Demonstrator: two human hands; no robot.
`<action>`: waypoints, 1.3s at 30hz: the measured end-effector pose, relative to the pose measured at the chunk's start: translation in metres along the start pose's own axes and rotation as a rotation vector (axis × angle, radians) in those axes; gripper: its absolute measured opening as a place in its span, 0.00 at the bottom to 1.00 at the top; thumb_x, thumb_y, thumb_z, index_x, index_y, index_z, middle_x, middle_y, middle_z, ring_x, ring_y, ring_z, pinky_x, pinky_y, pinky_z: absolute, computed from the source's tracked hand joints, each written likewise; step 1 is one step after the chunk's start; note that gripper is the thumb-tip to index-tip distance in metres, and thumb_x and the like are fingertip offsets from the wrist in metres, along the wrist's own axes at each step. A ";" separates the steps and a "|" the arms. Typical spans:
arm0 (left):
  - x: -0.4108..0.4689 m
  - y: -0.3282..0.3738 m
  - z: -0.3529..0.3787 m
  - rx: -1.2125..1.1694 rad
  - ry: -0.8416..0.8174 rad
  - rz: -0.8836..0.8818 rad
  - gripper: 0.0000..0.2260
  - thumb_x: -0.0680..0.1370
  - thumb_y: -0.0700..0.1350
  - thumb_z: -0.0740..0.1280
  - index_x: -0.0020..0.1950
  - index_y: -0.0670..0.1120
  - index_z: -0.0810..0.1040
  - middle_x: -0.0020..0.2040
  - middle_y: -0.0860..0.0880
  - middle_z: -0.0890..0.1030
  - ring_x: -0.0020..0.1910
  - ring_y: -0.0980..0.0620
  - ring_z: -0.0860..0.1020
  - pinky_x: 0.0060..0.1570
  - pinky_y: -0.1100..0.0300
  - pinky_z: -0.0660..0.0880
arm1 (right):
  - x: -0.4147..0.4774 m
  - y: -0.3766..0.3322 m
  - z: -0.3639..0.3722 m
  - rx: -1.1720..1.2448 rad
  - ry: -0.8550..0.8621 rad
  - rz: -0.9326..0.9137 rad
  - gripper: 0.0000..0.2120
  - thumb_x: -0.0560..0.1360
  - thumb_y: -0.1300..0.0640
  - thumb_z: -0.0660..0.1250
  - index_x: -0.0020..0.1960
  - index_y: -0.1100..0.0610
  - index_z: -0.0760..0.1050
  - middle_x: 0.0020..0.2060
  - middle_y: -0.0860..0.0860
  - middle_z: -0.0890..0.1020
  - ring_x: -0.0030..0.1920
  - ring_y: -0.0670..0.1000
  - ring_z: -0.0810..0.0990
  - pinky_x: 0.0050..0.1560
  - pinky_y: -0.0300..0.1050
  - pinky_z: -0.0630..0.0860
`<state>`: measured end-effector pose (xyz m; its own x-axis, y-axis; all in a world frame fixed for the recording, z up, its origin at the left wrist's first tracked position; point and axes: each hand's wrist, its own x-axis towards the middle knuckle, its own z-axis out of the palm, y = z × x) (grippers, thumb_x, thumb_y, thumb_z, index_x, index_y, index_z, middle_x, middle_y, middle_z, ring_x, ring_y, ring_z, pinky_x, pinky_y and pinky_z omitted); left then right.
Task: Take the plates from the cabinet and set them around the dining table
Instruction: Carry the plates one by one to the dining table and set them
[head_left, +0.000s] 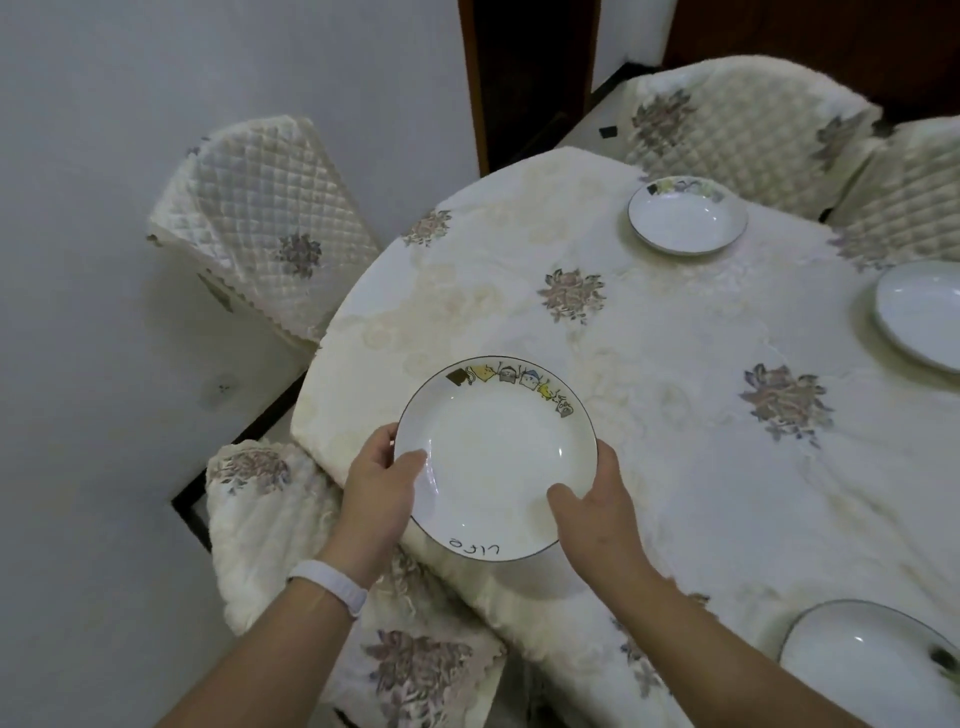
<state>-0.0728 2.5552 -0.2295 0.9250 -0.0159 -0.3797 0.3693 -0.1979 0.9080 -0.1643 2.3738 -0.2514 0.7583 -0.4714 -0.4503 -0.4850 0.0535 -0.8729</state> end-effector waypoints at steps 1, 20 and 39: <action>0.009 -0.004 0.002 0.019 -0.022 -0.008 0.10 0.75 0.38 0.66 0.49 0.52 0.80 0.42 0.50 0.84 0.39 0.50 0.81 0.38 0.56 0.76 | 0.004 0.005 0.003 0.005 0.023 0.015 0.25 0.72 0.63 0.63 0.65 0.43 0.63 0.48 0.38 0.77 0.48 0.41 0.76 0.39 0.37 0.73; 0.144 -0.065 0.018 0.409 -0.314 -0.023 0.11 0.77 0.39 0.64 0.55 0.53 0.79 0.46 0.49 0.83 0.37 0.48 0.80 0.29 0.58 0.74 | 0.049 0.063 0.076 -0.002 0.294 0.219 0.28 0.75 0.61 0.61 0.73 0.49 0.59 0.45 0.37 0.74 0.43 0.35 0.73 0.35 0.28 0.70; 0.171 -0.075 0.014 0.690 -0.479 0.118 0.10 0.77 0.43 0.66 0.56 0.54 0.74 0.44 0.57 0.80 0.44 0.58 0.78 0.37 0.63 0.70 | 0.063 0.070 0.078 -0.225 0.306 0.285 0.24 0.74 0.59 0.62 0.69 0.56 0.63 0.47 0.50 0.78 0.45 0.53 0.76 0.42 0.44 0.73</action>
<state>0.0560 2.5535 -0.3650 0.7584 -0.4566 -0.4650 -0.0084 -0.7203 0.6936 -0.1168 2.4164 -0.3555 0.4347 -0.7052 -0.5602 -0.7631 0.0419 -0.6449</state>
